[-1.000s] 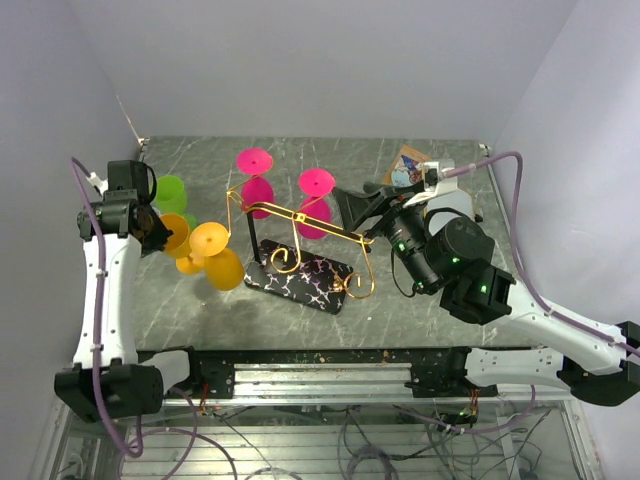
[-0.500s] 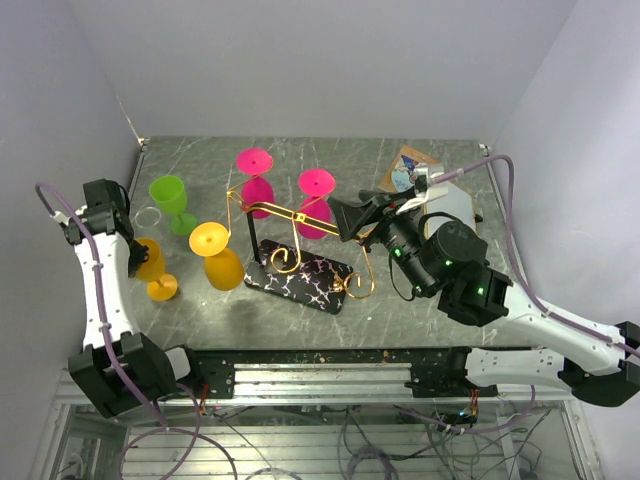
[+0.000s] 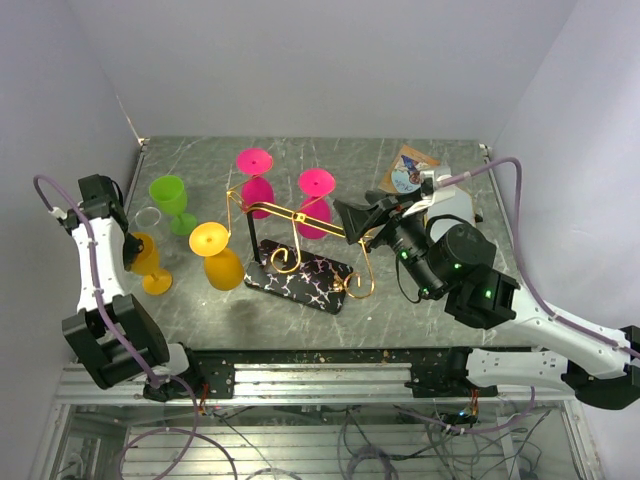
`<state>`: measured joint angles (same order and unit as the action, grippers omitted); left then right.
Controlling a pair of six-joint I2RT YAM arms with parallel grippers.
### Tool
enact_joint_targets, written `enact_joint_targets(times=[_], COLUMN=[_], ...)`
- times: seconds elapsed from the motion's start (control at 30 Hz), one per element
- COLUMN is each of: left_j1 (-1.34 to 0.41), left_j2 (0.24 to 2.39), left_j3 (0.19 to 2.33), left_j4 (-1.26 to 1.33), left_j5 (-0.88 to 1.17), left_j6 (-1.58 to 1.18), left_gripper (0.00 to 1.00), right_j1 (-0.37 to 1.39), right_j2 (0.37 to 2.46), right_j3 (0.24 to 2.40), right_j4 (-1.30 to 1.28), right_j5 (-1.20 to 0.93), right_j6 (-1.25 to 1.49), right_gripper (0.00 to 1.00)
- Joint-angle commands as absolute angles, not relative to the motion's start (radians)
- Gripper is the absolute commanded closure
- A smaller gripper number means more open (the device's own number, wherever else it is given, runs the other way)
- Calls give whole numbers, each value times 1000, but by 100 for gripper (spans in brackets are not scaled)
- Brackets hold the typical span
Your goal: Take the wine glass off the wine glass rack
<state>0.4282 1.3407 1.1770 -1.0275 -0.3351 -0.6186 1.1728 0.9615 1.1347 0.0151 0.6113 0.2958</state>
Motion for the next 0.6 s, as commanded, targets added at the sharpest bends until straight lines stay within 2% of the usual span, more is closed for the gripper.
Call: enact_joint_targets(times=[0.0,0.07,0.13,0.33,0.4,0.57], left_j1=[446,448,450,451,451,451], left_j2=[1356,1362,1361,1324,1303,1240], left_j3=[1185,1180,1174,1181,1189,1233], left_j4=[-968,-970,-972,-985,-987,-1024], left_j5=[-327,-338,-336,-348,-346,-336], left_j6=[-586,-584,-581,-581,-576,-568], left_gripper=[93,93,87,65,54,36], right_j1=[1174,1175,1174,1176,1174,1176], right_j2=[965,973,984,1037,1059,1116], right_j3=[1139,1146,1154,1195,1218,1265], right_j4=[2,0,-2,-18,-30,-30], right_j5=[594,585,578,554,538,414], right_j6=[276,271,271,248,238,148], right_gripper=[30,30,30,31,31,31])
